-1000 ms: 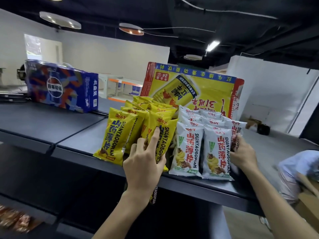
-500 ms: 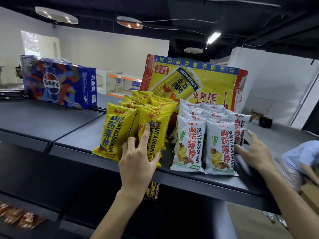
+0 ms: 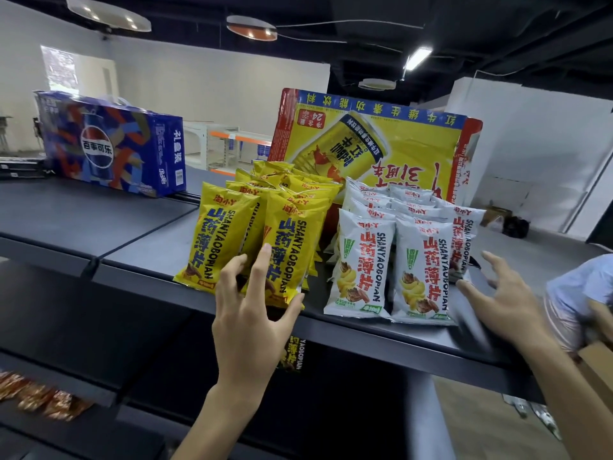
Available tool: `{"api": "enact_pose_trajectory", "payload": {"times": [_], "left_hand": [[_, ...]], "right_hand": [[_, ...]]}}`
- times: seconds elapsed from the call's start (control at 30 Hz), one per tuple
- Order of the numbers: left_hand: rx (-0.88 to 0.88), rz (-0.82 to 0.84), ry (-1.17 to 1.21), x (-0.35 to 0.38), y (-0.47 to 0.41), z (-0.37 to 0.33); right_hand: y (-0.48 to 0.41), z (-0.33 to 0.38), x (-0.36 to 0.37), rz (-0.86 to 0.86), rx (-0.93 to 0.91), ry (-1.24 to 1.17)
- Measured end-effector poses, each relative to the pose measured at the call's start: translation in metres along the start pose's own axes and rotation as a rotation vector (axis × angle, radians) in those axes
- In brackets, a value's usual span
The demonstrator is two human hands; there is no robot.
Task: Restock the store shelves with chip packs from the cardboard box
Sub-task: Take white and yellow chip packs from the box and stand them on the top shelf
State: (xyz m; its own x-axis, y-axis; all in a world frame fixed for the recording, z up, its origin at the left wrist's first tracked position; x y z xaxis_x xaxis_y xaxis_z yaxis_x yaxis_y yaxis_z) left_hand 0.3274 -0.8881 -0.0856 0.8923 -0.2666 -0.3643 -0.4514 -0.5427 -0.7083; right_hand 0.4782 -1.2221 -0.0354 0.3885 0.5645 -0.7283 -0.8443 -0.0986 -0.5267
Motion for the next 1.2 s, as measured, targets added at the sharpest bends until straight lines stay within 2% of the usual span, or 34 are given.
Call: {"api": "enact_pose_trajectory", "payload": {"times": [0.53,0.77,0.97,1.2], "left_hand": [[-0.06,-0.036,-0.078,-0.008,0.058,-0.031],[0.116,0.277,-0.117,0.013,0.108,-0.121],[0.201,0.357,-0.148,0.039,0.137,-0.184],[0.244,0.456,-0.16,0.066,0.182,-0.223]], "right_hand": [[0.082,-0.041,-0.057,-0.075,-0.081,-0.136],[0.117,-0.056,-0.08,-0.095,-0.129,-0.116],[0.142,-0.078,-0.101,-0.079,-0.157,-0.14],[0.173,-0.122,-0.109,-0.017,-0.136,-0.151]]}}
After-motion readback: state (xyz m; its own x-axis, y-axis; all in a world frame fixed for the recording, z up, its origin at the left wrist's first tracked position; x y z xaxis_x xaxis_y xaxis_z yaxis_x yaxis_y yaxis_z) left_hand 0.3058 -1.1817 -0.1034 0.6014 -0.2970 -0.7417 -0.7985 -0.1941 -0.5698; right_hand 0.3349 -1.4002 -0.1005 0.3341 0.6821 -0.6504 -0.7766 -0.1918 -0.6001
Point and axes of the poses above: each hand's wrist, its own y-axis away from the middle knuckle, its own x-axis out of the palm, z = x × y, the point moved 2 cm from there along -y, towards the middle knuckle, and after that the axes turned 9 degrees about -x, right-handed, at the moved point
